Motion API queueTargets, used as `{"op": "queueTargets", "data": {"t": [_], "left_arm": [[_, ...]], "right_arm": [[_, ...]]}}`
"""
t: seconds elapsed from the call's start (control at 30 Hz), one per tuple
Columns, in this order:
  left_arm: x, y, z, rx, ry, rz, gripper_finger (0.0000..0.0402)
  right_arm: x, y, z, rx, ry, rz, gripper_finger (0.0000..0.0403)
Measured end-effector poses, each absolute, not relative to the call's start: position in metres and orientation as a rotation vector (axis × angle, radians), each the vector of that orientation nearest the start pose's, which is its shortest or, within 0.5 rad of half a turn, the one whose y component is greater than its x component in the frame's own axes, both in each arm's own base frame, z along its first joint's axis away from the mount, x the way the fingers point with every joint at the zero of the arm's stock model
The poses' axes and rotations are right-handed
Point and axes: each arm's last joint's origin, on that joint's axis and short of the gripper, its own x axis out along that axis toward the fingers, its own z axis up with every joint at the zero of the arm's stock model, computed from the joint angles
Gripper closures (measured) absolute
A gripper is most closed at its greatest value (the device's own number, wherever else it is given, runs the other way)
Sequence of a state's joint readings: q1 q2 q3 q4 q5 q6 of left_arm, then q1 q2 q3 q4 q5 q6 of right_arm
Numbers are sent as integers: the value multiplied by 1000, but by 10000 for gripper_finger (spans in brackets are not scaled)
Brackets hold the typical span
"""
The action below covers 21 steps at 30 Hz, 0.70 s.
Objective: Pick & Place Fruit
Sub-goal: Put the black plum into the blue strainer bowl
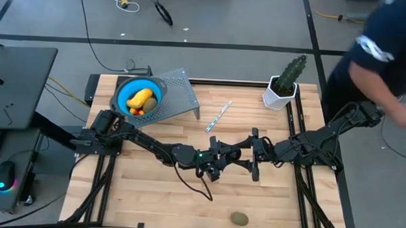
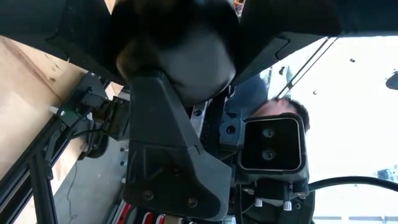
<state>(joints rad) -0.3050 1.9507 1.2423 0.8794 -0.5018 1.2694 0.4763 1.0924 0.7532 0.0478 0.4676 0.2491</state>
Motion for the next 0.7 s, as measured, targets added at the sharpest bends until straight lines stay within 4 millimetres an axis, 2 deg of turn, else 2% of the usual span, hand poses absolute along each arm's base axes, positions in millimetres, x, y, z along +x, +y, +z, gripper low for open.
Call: {"op": "queueTargets", "data": {"t": [0.1,0.37,0.6,0.7], "left_arm": [[419,-118,251,1182,-2,282,131],[416,-120,254,922,-25,311,130],[410,-117,265,825,-6,302,134],[407,-117,270,818,26,371,129]], "right_arm": [[218,98,286,95,259,-20,132],[216,98,288,67,257,-11,84],[203,91,304,98,187,-7,78],[193,86,308,103,196,-7,78]]}}
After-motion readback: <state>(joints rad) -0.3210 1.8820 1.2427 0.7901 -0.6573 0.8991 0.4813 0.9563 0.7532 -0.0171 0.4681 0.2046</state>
